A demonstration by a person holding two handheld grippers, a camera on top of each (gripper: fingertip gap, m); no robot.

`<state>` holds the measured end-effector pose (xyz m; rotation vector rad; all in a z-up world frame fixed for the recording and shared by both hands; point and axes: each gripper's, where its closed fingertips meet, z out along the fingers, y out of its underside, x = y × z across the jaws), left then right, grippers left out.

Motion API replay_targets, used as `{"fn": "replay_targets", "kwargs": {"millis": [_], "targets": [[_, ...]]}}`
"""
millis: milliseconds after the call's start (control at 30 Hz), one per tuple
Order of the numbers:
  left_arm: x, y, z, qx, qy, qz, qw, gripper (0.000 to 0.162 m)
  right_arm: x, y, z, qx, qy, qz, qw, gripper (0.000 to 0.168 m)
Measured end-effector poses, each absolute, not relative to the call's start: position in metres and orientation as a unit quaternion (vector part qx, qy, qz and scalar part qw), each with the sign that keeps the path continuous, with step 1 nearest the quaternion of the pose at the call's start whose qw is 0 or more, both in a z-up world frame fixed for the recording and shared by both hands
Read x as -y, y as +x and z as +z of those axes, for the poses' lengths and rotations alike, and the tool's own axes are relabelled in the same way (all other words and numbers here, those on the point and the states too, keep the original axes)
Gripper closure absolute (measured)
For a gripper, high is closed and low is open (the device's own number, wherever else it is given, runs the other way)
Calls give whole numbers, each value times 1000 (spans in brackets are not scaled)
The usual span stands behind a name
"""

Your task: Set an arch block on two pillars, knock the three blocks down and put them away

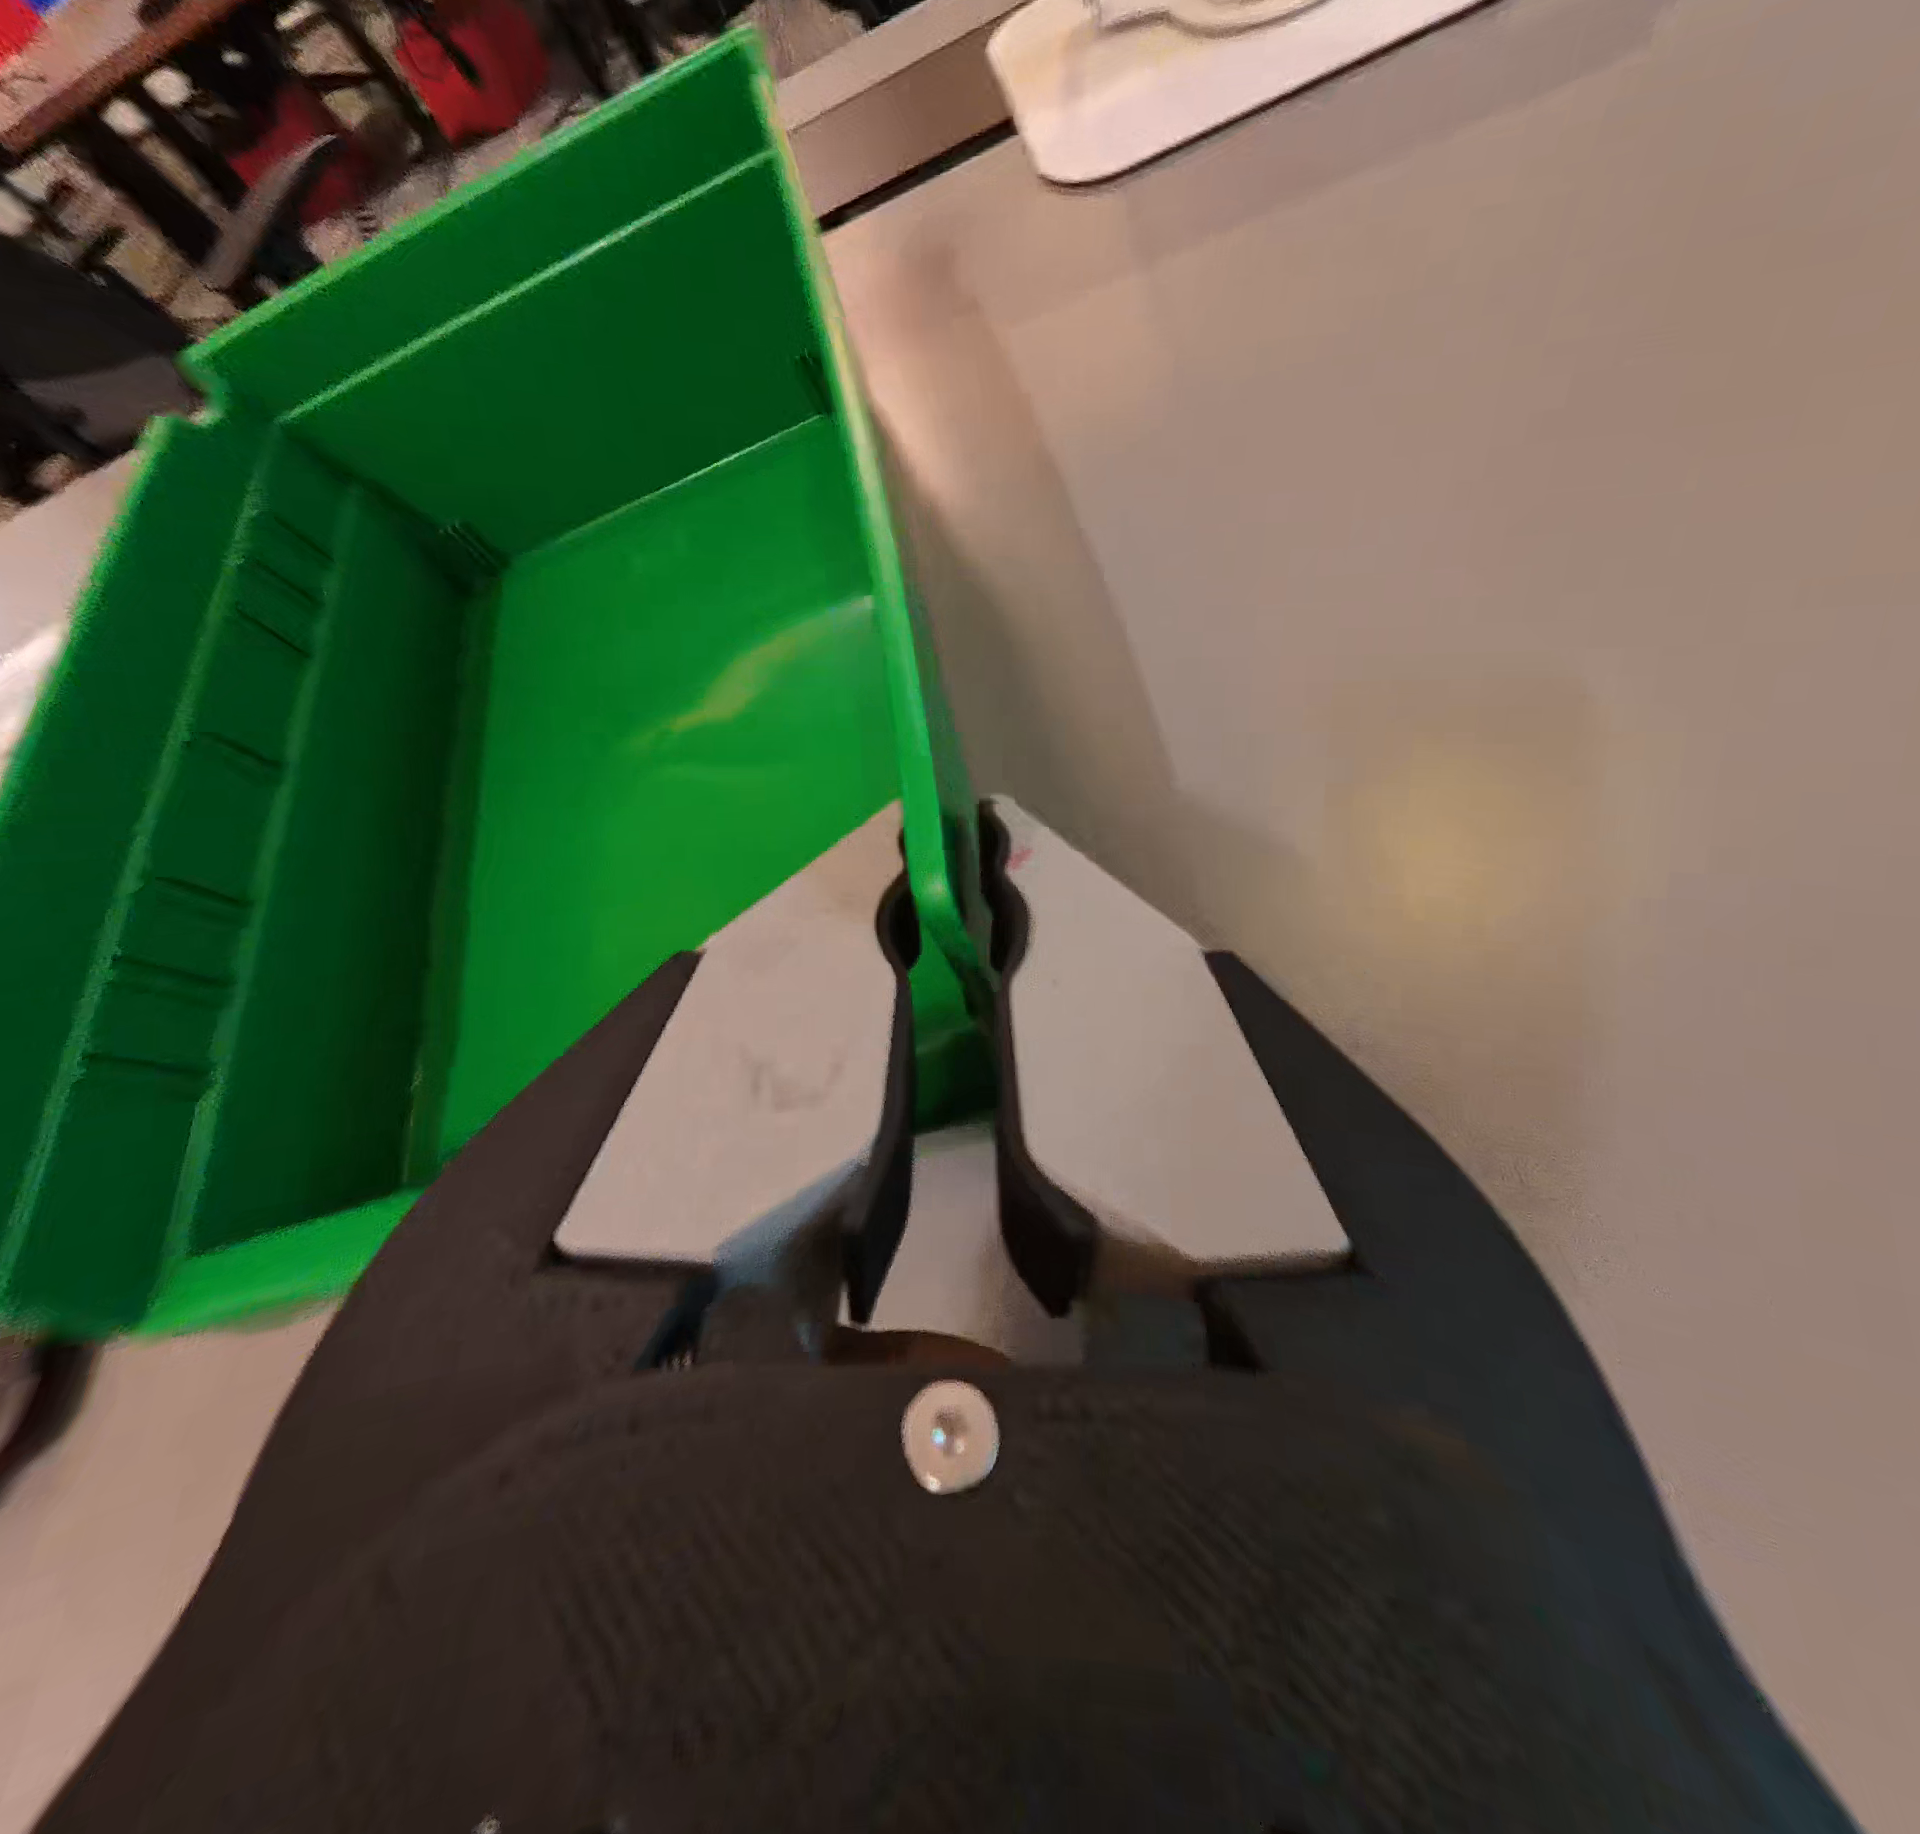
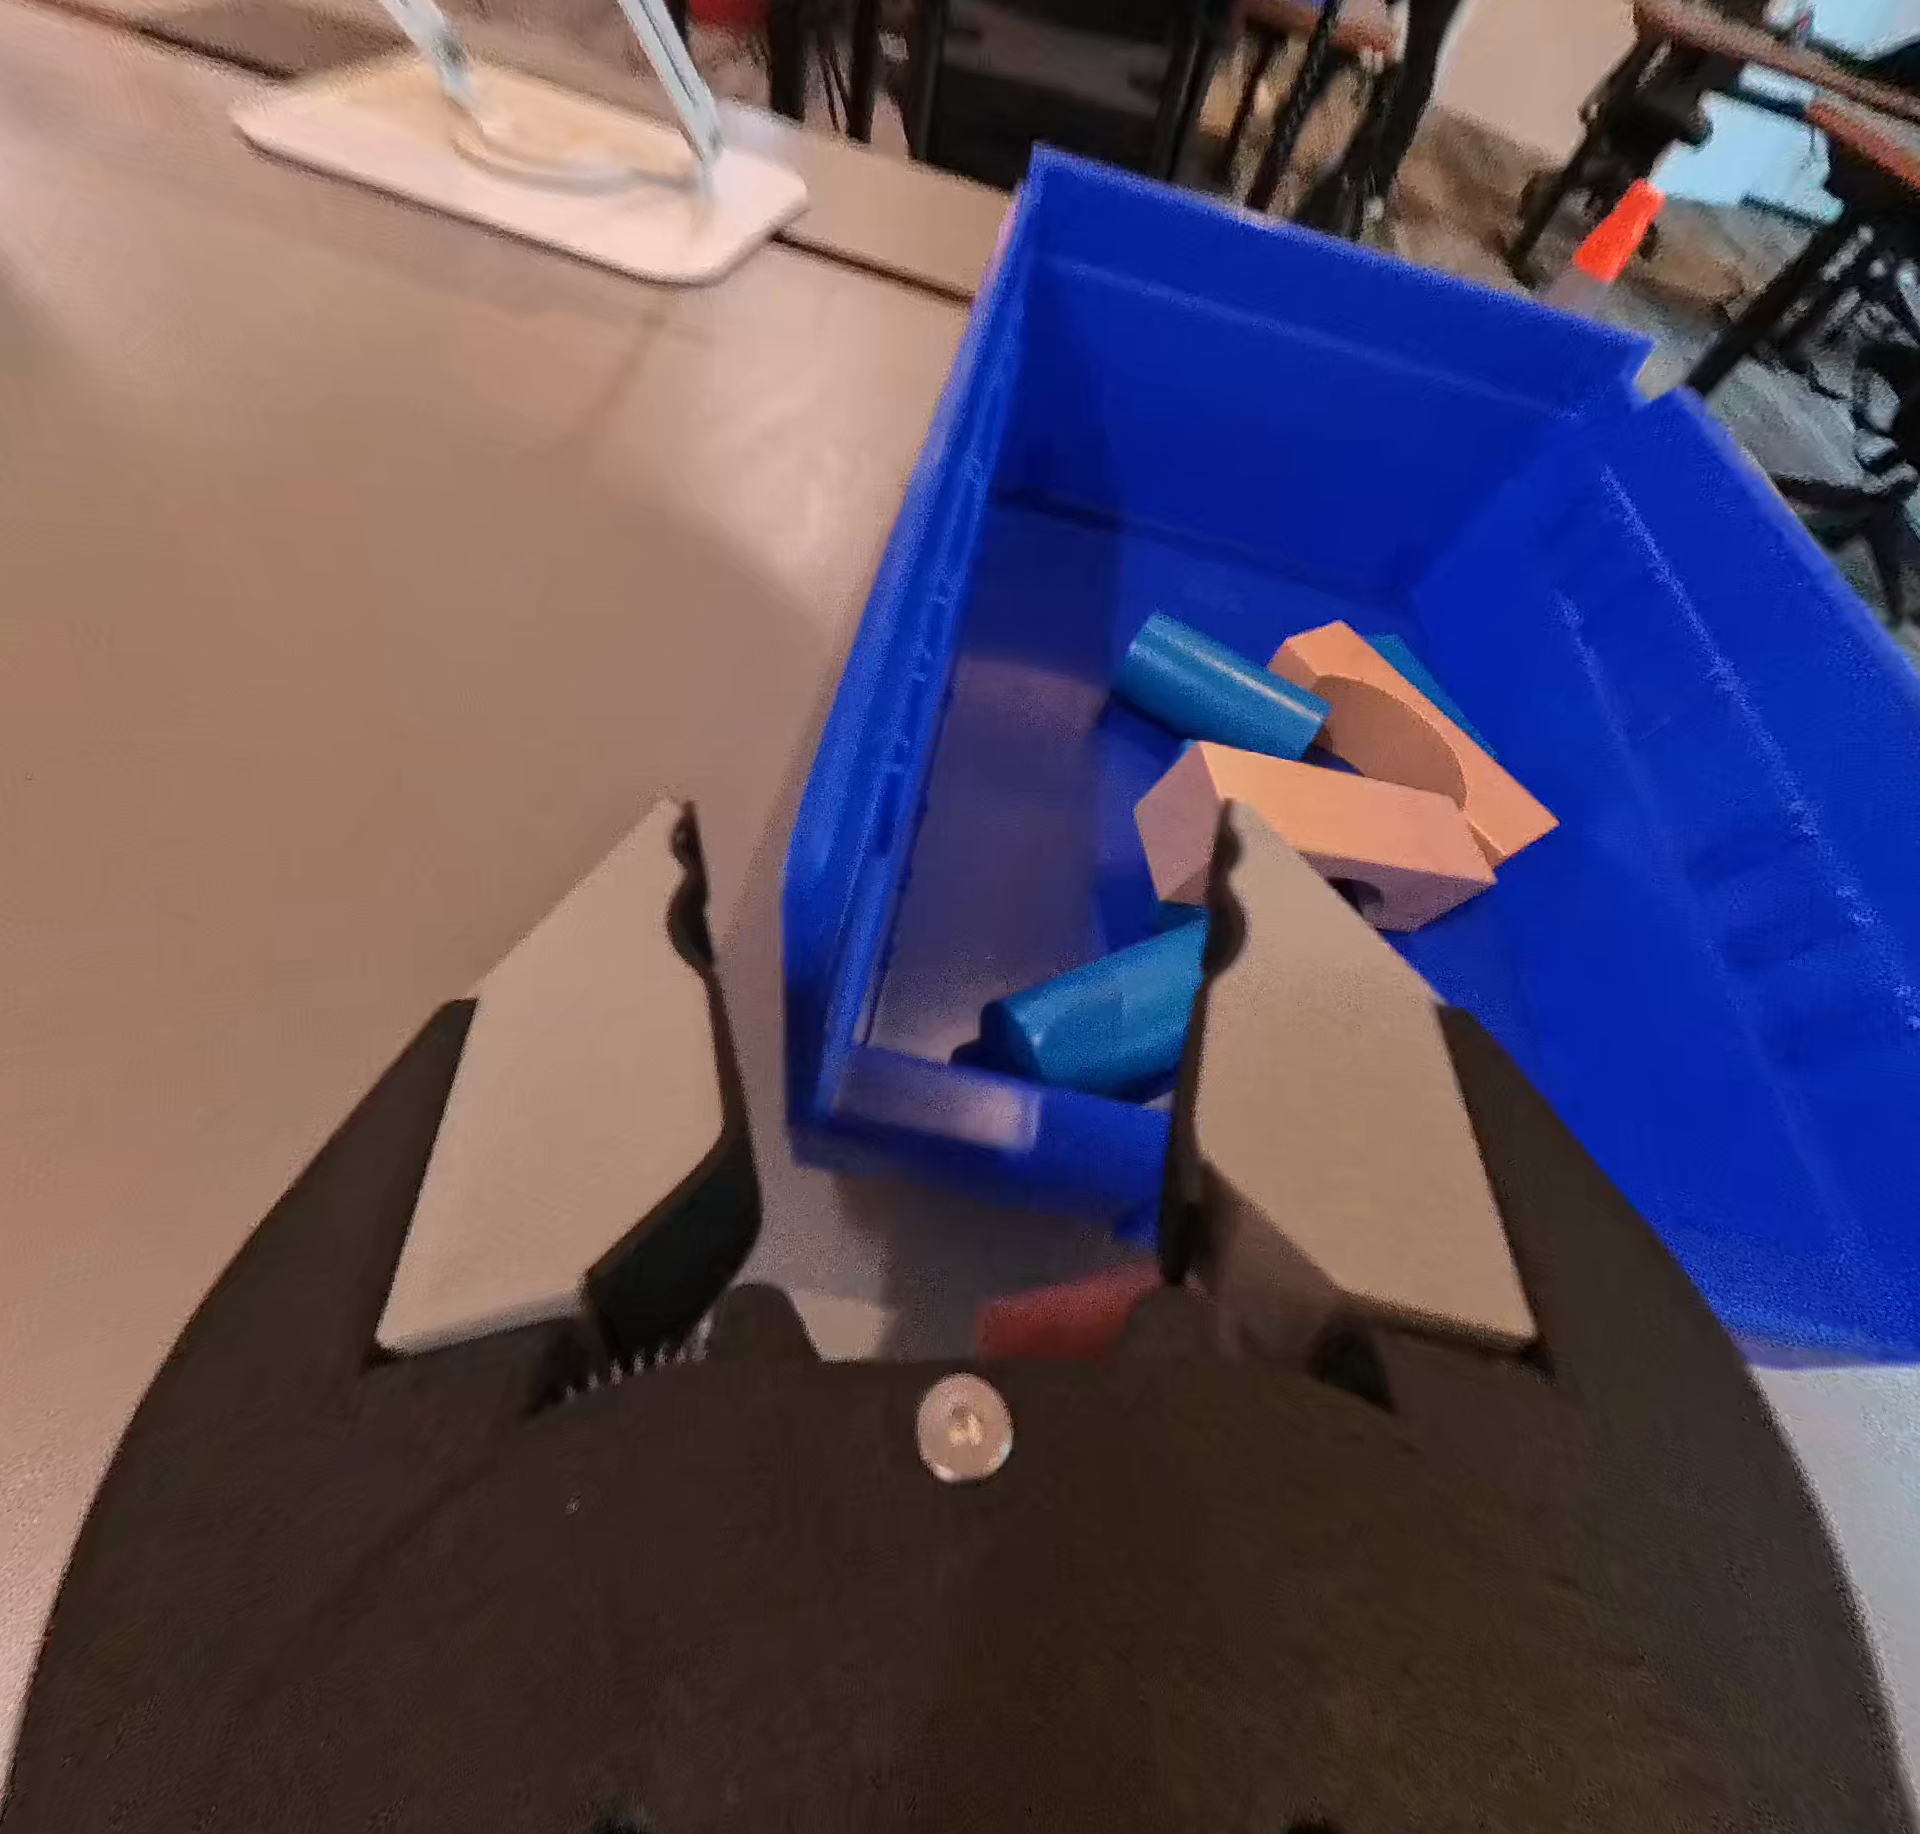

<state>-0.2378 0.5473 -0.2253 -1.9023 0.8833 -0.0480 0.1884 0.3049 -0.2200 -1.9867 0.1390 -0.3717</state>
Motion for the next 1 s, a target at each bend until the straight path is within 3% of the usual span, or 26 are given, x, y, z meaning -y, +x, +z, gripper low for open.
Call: {"fn": "replay_targets", "kwargs": {"millis": [33, 100, 133, 367, 600, 900, 1000], "targets": [[-551, -242, -224, -363, -786, -19, 500, 159, -309, 195, -224, -54, -840, -180, 509, 90], [-551, -248, -216, -348, -788, -52, 506, 160, -318, 183, -220, -10, -847, -190, 496, 156], [-549, -254, -210, -342, -785, -62, 513, 160, -316, 186, -220, -30, -851, -208, 481, 162], [-515, -297, -136, -313, -728, -130, 596, 160, -313, 115, -218, -12, -851, -146, 504, 164], [-464, -337, -58, -297, -664, -150, 670, 160, -371, -55, -220, 67, -862, -59, 498, 145], [-430, -392, -29, -282, -645, -112, 702, 159, -480, -282, -219, 188, -862, 3, 471, 131], [-427, -406, -25, -276, -645, -101, 705, 160, -474, -313, -179, 199, -834, 13, 515, 130]]}}
